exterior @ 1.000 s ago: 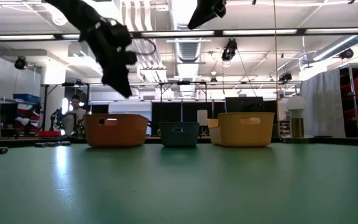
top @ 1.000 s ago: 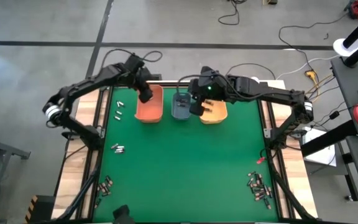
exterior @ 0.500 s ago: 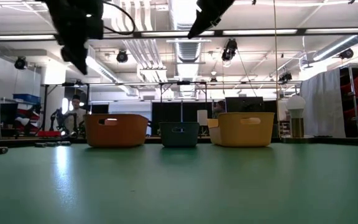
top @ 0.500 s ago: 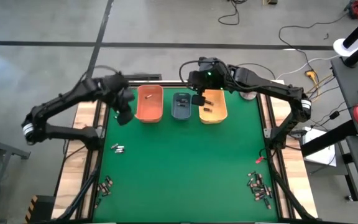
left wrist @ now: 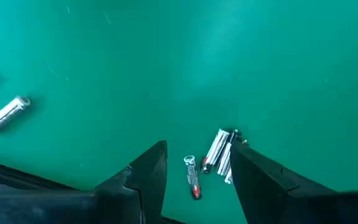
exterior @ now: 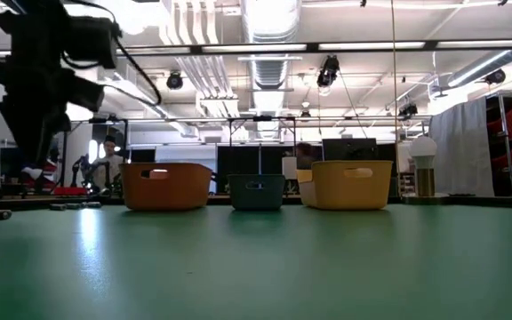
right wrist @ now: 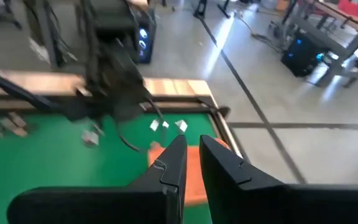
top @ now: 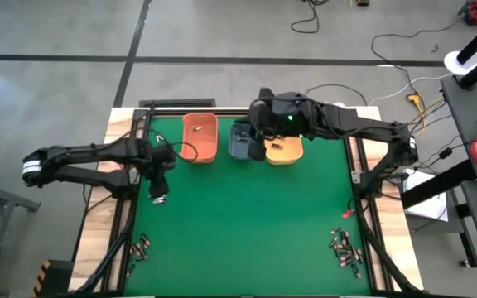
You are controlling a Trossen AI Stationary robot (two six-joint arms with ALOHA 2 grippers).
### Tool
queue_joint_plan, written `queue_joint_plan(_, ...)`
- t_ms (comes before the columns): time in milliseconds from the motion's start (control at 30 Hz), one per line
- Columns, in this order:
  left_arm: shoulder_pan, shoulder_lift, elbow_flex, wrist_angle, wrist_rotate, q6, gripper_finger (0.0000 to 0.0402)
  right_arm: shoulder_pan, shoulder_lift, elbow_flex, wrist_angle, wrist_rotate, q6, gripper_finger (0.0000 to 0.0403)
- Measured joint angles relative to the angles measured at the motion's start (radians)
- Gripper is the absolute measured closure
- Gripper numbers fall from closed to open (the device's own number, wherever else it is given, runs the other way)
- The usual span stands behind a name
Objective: Sort batteries
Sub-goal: Put the silver battery into the orange bin
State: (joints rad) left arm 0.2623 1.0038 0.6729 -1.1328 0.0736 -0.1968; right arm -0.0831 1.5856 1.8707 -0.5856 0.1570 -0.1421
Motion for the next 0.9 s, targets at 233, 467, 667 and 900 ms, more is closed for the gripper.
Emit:
queue_joint_plan(233,-0.001,0.092,0.051,-0.037,0.05,-0.116,0.0248,0.096,0.002,0.047,0.0,0.018,0.175,0.0364)
queue_joint_plan(467,-0.004,0.145,0.009,-0.041,-0.013,-0.138,0.0248,0.22,0.041,0.062,0.012,0.192,0.21,0.0364)
queue_joint_plan(667,-0.042,0.159,-0.005,-0.015,-0.012,-0.107,0.0248,0.298,0.09,0.097,0.024,0.269,0.241,0.0364)
queue_joint_plan(900,-0.177,0.18,-0.017,0.006,-0.014,-0.175,0.0248,0.325,0.108,0.104,0.027,0.313,0.282,0.0364)
